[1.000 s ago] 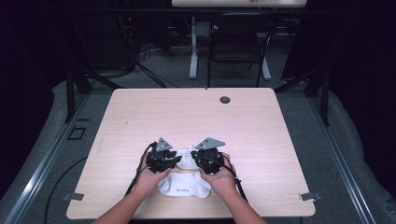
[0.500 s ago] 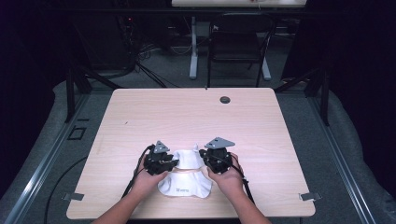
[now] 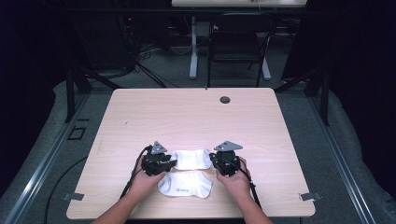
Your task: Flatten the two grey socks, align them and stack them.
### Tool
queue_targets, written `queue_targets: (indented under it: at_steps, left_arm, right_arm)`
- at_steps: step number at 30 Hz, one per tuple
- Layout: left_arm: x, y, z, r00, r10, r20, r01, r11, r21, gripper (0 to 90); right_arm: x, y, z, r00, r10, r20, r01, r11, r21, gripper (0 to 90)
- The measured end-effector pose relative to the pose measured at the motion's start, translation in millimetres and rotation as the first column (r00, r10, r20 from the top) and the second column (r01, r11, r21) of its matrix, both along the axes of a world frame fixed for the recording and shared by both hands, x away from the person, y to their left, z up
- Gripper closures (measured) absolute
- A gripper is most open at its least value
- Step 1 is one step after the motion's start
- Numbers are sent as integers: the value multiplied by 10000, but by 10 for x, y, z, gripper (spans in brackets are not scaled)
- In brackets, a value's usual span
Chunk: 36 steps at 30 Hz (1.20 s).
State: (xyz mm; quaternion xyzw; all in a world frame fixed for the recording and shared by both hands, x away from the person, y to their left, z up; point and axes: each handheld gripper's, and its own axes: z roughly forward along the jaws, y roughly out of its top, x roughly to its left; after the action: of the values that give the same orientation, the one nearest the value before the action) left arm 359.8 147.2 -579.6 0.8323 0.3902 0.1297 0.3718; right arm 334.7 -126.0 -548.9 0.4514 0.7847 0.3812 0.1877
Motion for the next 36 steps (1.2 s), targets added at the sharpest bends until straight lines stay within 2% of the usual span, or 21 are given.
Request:
queue_targets:
  at_steps: [1,4,7,9,11,13,14,17,22,30,32,36]
  left_arm:
    - [-1,8,-1,10000,7,11,-7,10000,-15,635]
    - [-9,21,-3,10000,13,-1,-13,10000,-48,635]
    - [-12,21,-5,10000,23,31,-23,10000,-31,635]
    - [-12,19,-5,10000,19,52,-19,10000,-11,636]
    - [-11,20,-7,10000,15,64,-15,10000,-20,636]
    - [-10,23,-7,10000,6,62,-6,10000,-29,636]
    - [-10,25,-8,10000,11,68,-11,10000,-43,637]
    - [-15,32,-12,10000,30,77,-29,10000,-82,636]
    - [-14,78,-20,9999,73,68,-72,9997,-222,638]
    - [-45,122,-30,9998,7,197,-3,9998,-223,644]
    - [-60,141,-42,9996,-17,280,26,9995,-318,644]
    - [-77,168,-45,9999,44,159,-36,9987,-503,643]
  right_arm:
    - [7,-25,-16,9999,26,-138,-27,10000,-91,887]
    - [17,-102,-82,9982,-480,-353,479,9988,-60,843]
    - [-3,-155,-31,9956,-934,114,934,9956,58,813]
    - [-6,-103,25,9973,-647,339,636,9974,327,795]
    - [7,-27,24,9990,-260,353,251,9993,260,781]
    - [45,68,-33,9997,113,239,-109,9998,-162,769]
    - [61,94,-65,9997,150,173,-146,9996,-227,765]
    - [118,125,-184,9995,122,-286,-137,9984,-551,764]
    - [139,66,-291,9983,-231,-543,195,9975,-676,781]
    - [127,-15,-316,9982,-314,-514,295,9989,-377,796]
    - [122,-15,-322,9985,-285,-462,269,9991,-338,796]
    - [118,-10,-327,9984,-340,-457,331,9992,-210,792]
